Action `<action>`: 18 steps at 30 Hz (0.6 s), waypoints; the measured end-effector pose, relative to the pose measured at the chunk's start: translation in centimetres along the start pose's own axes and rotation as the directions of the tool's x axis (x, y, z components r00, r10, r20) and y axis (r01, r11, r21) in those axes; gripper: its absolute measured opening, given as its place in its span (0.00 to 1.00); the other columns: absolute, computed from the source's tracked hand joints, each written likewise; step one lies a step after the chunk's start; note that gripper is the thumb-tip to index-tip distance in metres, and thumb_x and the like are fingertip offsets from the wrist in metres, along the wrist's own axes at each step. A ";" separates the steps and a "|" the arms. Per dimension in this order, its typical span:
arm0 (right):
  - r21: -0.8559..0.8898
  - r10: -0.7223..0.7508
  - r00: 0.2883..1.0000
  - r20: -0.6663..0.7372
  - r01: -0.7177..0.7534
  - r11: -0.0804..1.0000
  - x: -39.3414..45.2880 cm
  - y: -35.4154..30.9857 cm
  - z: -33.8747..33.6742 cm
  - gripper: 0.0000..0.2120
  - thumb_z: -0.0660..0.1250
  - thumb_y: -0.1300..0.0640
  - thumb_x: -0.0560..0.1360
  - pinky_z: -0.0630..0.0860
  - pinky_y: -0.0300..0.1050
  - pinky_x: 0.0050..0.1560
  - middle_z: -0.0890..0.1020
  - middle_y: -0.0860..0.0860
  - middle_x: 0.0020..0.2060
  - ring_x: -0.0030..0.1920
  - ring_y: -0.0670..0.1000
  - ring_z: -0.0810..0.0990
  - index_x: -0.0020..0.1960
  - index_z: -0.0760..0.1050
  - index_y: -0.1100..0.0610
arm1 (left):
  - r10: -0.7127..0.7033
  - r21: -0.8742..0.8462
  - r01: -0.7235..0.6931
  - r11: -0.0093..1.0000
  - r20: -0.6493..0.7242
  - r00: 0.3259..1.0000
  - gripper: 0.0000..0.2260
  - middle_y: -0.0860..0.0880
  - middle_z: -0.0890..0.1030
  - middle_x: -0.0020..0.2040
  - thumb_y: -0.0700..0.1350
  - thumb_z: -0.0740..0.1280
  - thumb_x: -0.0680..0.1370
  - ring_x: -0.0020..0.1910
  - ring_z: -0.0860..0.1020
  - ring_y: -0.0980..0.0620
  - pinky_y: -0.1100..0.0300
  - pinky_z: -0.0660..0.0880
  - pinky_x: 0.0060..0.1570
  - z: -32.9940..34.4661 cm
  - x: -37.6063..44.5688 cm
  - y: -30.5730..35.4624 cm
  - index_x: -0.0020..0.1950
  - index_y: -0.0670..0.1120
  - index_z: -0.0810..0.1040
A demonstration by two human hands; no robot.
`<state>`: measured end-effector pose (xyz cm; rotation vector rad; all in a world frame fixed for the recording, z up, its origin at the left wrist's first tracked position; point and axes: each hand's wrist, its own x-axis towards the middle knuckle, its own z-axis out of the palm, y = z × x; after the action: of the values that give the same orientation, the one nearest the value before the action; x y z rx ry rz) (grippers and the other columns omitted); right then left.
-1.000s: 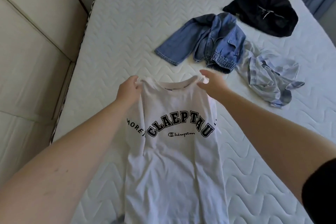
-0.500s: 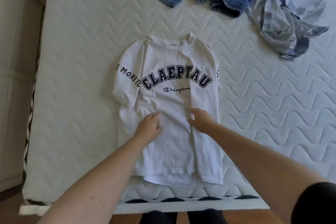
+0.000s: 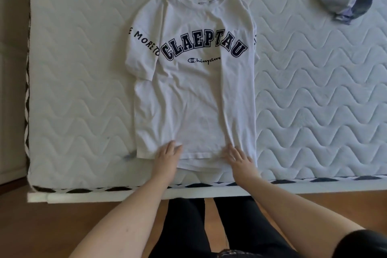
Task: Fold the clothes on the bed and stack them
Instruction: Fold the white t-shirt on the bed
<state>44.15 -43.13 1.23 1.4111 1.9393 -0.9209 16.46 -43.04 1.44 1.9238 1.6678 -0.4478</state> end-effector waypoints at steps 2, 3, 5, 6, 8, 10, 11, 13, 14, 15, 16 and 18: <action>-0.036 0.003 0.999 -0.053 -0.005 0.999 -0.3 0.7 0.4 0.33 0.59 0.64 0.77 0.50 0.47 0.75 0.42 0.51 0.79 0.79 0.52 0.42 0.79 0.52 0.53 | 0.019 0.031 -0.018 0.999 -0.045 0.999 0.30 0.38 0.78 0.60 0.27 0.74 0.58 0.56 0.79 0.38 0.48 0.78 0.54 0.0 0.0 -0.1 0.60 0.40 0.80; -0.057 0.009 0.997 -0.080 -0.014 0.998 -0.3 1.0 0.5 0.33 0.59 0.63 0.77 0.49 0.47 0.75 0.43 0.50 0.79 0.79 0.51 0.42 0.79 0.51 0.53 | 0.019 0.062 -0.017 0.998 -0.031 0.999 0.28 0.40 0.79 0.57 0.28 0.75 0.58 0.54 0.80 0.39 0.49 0.78 0.51 0.0 0.2 -0.1 0.58 0.40 0.81; -0.075 0.011 0.994 -0.112 -0.020 0.997 0.0 1.1 0.7 0.34 0.59 0.63 0.77 0.49 0.48 0.76 0.42 0.50 0.79 0.79 0.52 0.42 0.80 0.50 0.53 | 0.011 0.114 -0.008 0.993 -0.026 1.000 0.25 0.41 0.79 0.54 0.31 0.76 0.59 0.52 0.80 0.40 0.51 0.77 0.47 -0.2 0.6 -0.1 0.56 0.40 0.81; -0.070 0.014 0.992 -0.122 -0.022 0.997 0.3 0.9 0.8 0.35 0.59 0.64 0.76 0.48 0.48 0.76 0.41 0.50 0.79 0.79 0.52 0.42 0.80 0.49 0.54 | 0.024 0.139 -0.022 0.990 -0.012 1.000 0.23 0.41 0.80 0.51 0.32 0.76 0.59 0.49 0.80 0.41 0.52 0.77 0.44 -0.3 0.8 -0.2 0.53 0.40 0.81; -0.058 0.026 0.989 -0.148 -0.035 0.998 0.6 0.4 1.1 0.36 0.58 0.65 0.76 0.48 0.48 0.76 0.39 0.49 0.79 0.79 0.52 0.42 0.80 0.49 0.54 | 0.047 0.207 -0.048 0.977 0.009 0.999 0.19 0.44 0.79 0.47 0.32 0.74 0.62 0.45 0.79 0.43 0.55 0.75 0.39 -0.7 1.0 -0.7 0.51 0.42 0.80; -0.068 0.040 0.977 -0.209 -0.055 0.996 0.6 0.4 1.6 0.35 0.57 0.65 0.76 0.47 0.49 0.76 0.39 0.51 0.79 0.79 0.53 0.42 0.80 0.48 0.54 | 0.028 0.215 -0.038 0.976 0.051 0.998 0.17 0.45 0.75 0.52 0.30 0.65 0.70 0.50 0.75 0.45 0.56 0.69 0.43 -0.7 1.3 -1.6 0.55 0.43 0.74; -0.073 0.057 0.969 -0.238 -0.076 0.994 0.5 0.4 1.9 0.36 0.57 0.65 0.76 0.46 0.50 0.77 0.39 0.52 0.79 0.79 0.54 0.43 0.80 0.47 0.54 | 0.017 0.193 -0.025 0.981 0.040 0.999 0.16 0.45 0.74 0.52 0.29 0.63 0.71 0.50 0.75 0.45 0.57 0.68 0.43 -0.7 1.3 -2.1 0.56 0.43 0.73; -0.033 0.165 0.938 -0.306 -0.184 0.982 0.3 0.4 2.4 0.40 0.58 0.67 0.76 0.43 0.52 0.78 0.37 0.54 0.78 0.79 0.56 0.44 0.80 0.39 0.54 | -0.007 0.151 0.005 0.989 0.012 1.000 0.15 0.43 0.74 0.49 0.27 0.64 0.69 0.46 0.75 0.43 0.54 0.71 0.41 -0.9 1.0 -3.1 0.52 0.41 0.74; 0.026 0.251 0.910 -0.330 -0.257 0.966 0.2 0.3 2.4 0.42 0.58 0.68 0.75 0.44 0.53 0.78 0.37 0.55 0.78 0.79 0.56 0.45 0.79 0.35 0.54 | -0.001 0.152 0.000 0.988 0.009 1.000 0.15 0.43 0.74 0.46 0.26 0.66 0.67 0.42 0.76 0.42 0.52 0.72 0.39 -1.0 0.5 -3.4 0.49 0.40 0.74; 0.094 0.333 0.880 -0.338 -0.320 0.943 0.2 0.3 2.4 0.43 0.57 0.69 0.74 0.46 0.52 0.78 0.39 0.57 0.78 0.78 0.57 0.47 0.79 0.33 0.55 | 0.010 0.141 -0.009 0.990 -0.004 1.000 0.15 0.42 0.74 0.43 0.25 0.69 0.63 0.37 0.76 0.42 0.53 0.73 0.35 -1.0 0.0 -3.8 0.45 0.39 0.75; 0.151 0.395 0.856 -0.334 -0.365 0.919 0.1 0.3 2.2 0.43 0.57 0.69 0.74 0.49 0.52 0.77 0.42 0.58 0.78 0.78 0.57 0.50 0.79 0.34 0.55 | 0.012 0.123 -0.009 0.992 -0.025 1.000 0.16 0.41 0.74 0.39 0.24 0.71 0.60 0.33 0.76 0.42 0.53 0.72 0.31 -1.0 -0.6 -4.2 0.41 0.39 0.75; 0.202 0.447 0.834 -0.325 -0.400 0.894 -0.1 0.6 1.9 0.39 0.57 0.69 0.74 0.58 0.51 0.73 0.51 0.60 0.77 0.74 0.59 0.58 0.79 0.43 0.57 | -0.016 0.082 0.019 0.996 -0.036 0.999 0.16 0.39 0.74 0.37 0.23 0.71 0.58 0.31 0.75 0.41 0.52 0.73 0.29 -1.0 -1.6 -4.9 0.40 0.38 0.75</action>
<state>44.81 -44.61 0.02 2.1069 1.7118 -0.6063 11.34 -43.32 2.21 1.9878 1.7140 -0.4993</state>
